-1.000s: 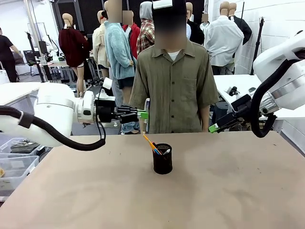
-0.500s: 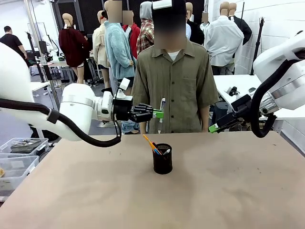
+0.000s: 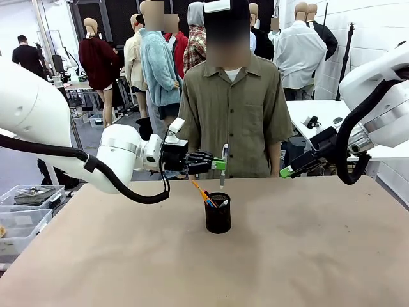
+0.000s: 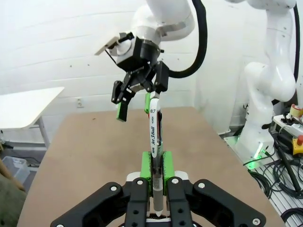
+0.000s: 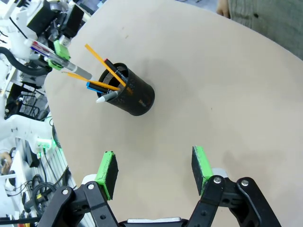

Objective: Place the pens into the pen holder.
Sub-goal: Pick up a writing instrument from the table and place it into the Pen holder.

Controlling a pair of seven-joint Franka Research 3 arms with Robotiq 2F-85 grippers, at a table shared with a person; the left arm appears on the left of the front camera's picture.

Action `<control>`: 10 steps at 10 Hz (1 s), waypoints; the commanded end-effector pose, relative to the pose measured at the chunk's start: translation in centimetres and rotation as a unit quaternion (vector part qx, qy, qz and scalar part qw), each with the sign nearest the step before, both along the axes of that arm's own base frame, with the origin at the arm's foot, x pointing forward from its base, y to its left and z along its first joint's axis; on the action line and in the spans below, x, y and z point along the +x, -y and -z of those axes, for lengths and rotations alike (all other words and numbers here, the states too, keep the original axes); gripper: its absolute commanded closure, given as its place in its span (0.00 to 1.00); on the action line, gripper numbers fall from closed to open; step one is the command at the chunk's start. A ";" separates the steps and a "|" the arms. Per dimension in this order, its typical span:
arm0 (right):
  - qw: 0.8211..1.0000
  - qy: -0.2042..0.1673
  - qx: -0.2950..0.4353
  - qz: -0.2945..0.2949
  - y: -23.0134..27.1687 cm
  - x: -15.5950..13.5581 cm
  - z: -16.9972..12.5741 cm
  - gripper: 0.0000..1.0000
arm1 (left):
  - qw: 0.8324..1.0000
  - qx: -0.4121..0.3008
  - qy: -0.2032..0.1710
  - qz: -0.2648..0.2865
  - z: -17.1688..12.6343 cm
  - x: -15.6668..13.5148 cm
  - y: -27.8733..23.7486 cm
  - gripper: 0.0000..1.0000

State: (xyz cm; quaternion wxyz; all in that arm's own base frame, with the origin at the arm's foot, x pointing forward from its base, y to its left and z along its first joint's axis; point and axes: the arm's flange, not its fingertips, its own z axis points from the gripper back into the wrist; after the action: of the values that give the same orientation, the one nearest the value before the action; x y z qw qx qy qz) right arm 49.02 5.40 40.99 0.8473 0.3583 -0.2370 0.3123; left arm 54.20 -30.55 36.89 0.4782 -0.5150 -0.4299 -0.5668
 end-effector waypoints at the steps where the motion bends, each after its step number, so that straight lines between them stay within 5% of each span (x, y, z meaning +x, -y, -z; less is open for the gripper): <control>1: 1.000 0.009 0.014 -0.004 -0.1 0.2 0.1 0.22 | 1.000 0.021 0.001 0.011 0.9 1.2 0.7 1.00; 10: 1.000 0.009 0.014 -0.004 -0.1 0.2 0.1 0.22 | 0.998 0.051 -0.022 -0.009 4.6 2.6 0.7 1.00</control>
State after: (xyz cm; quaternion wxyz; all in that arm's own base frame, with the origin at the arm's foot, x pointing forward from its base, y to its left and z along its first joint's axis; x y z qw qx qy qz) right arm 49.02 5.40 40.98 0.8473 0.3583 -0.2370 0.3123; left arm 56.21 -31.04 32.05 0.5095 -0.5030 -0.4081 -0.5665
